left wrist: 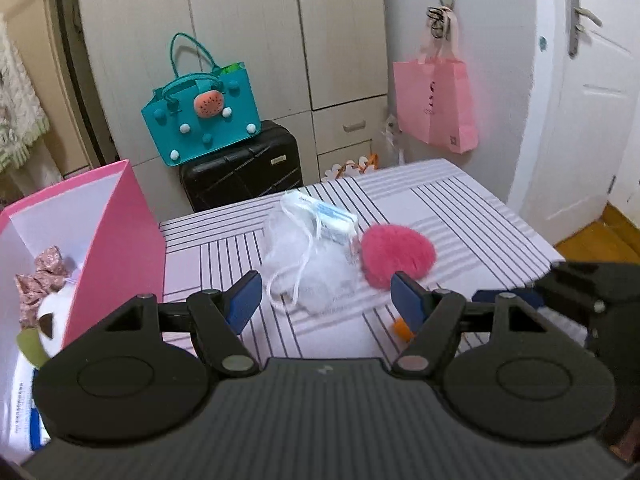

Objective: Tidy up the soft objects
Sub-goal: 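Withdraw both tools from the box toward the orange sponge and pink puff, then close the left gripper on the white mesh pouf while the right grips the orange sponge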

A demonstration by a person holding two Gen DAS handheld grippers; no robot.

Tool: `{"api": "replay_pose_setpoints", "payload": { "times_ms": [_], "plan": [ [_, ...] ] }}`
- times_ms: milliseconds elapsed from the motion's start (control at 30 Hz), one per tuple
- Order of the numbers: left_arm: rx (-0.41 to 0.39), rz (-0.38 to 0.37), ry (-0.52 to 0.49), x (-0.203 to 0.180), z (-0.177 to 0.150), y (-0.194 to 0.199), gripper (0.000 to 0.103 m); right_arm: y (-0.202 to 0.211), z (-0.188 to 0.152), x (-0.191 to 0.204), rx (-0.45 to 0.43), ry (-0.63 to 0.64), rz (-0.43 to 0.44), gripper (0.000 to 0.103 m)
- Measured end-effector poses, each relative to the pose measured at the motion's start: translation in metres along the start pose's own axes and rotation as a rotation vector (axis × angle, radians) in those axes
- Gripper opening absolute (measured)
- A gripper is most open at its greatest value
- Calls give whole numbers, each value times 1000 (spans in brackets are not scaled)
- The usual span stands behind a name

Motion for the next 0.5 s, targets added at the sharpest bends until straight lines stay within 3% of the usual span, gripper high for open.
{"api": "replay_pose_setpoints", "payload": {
  "times_ms": [133,367,500],
  "plan": [
    [-1,9,39,2,5,-19,70,-3,5,-4,-19,12,7,71],
    [35,46,77,0,10,-52,70,-16,2,-6,50,-3,18,70],
    [49,75,87,-1,8,-66,68,-14,2,-7,34,-35,41,69]
  ]
}}
Point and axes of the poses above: each gripper's, at about its wrist camera, not at the fingertips, and y roughly against the way its jaws point, x to its left, z to its top, the point moved 9 cm from there along -y, roughly the way its jaws point, and after that the axes turned 14 degrees about z, right-handed, at the moved point
